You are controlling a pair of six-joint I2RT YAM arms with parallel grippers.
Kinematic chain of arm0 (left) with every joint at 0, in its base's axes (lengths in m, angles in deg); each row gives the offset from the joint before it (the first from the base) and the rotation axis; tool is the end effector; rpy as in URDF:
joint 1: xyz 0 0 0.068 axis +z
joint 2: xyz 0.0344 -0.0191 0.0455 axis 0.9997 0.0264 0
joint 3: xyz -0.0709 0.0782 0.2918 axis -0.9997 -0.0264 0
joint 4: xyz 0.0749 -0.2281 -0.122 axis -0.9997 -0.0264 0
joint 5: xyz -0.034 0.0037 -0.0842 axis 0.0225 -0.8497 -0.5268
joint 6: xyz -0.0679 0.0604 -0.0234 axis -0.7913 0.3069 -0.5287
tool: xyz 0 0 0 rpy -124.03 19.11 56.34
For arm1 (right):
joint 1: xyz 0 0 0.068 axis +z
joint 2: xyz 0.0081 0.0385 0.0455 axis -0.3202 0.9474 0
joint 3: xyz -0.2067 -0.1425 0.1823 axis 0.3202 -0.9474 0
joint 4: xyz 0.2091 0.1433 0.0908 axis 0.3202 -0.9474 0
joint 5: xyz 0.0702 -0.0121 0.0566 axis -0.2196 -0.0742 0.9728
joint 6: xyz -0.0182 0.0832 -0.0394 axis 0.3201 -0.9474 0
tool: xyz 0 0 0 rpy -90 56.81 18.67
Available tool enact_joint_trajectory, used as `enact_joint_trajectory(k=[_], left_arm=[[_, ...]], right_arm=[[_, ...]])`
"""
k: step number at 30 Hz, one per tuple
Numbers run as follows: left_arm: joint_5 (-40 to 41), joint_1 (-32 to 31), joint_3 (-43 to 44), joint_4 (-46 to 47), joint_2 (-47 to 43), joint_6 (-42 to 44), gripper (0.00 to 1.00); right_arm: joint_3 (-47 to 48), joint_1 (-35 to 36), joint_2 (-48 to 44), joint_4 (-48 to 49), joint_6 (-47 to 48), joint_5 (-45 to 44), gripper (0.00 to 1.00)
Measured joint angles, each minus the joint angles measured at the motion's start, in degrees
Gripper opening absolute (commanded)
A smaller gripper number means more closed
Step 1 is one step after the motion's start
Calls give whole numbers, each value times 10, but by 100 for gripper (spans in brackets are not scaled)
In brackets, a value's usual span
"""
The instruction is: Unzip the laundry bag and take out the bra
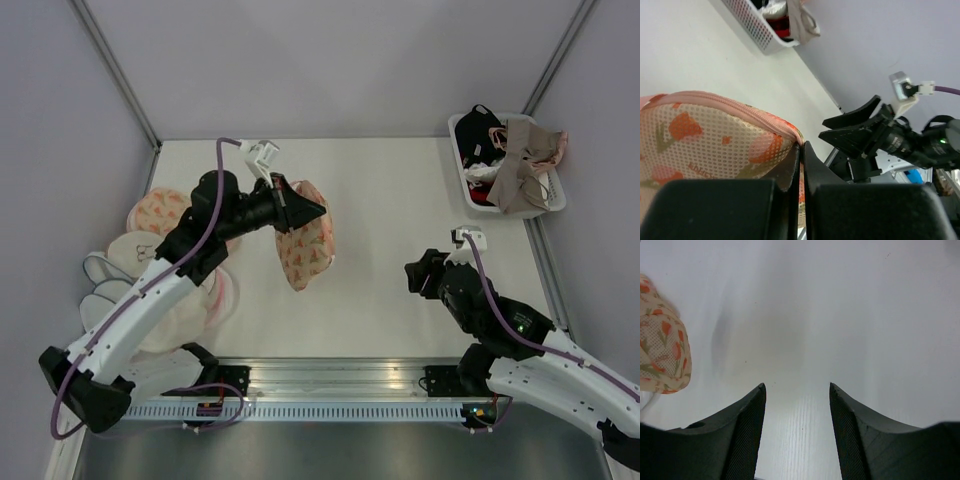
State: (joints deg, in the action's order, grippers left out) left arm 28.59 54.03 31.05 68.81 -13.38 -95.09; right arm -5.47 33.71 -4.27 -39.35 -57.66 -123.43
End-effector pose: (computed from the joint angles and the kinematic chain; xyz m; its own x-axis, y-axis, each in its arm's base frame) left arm 0.2077 -0.1825 0.4301 -0.5712 -0.2333 -0.7870 0.6265 0.4956 -0.6016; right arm 0.1226 0.0826 0.2970 -0.4419 0.2658 -0.8568 -0.1146 0.9305 0.3478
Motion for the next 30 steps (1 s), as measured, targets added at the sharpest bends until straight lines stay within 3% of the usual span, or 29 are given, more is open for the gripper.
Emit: enact_joint_trajectory(k=[5,11,15,22,24,25,26,27,29,30], left_arm=[[2,-44,15,9,145,29,2],[-12,-93,-4,33,388,40,2],[-13,-96,-12,43,442,42,2],[-36,-94,-28,156,433,36,2],[-37,-94,-45,173,410,32,20],[-36,-94,-51,177,395,30,35],[-35,-94,-56,179,379,28,65],[-30,-94,-58,178,362,24,77],[-20,-94,-58,177,330,18,95],[-11,-94,-58,175,313,18,97]], right_arm=[[2,0,6,-23,-12,-5,59],[17,0,5,-43,-20,-12,58],[25,0,0,-55,-23,-14,58],[26,0,-2,-57,-24,-16,59],[26,0,-2,-58,-24,-16,59],[26,0,-2,-58,-24,-16,59],[26,0,-2,-58,-24,-16,60],[26,0,-2,-58,-24,-16,60],[26,0,-2,-58,-24,-16,62],[26,0,-2,-58,-24,-16,62]])
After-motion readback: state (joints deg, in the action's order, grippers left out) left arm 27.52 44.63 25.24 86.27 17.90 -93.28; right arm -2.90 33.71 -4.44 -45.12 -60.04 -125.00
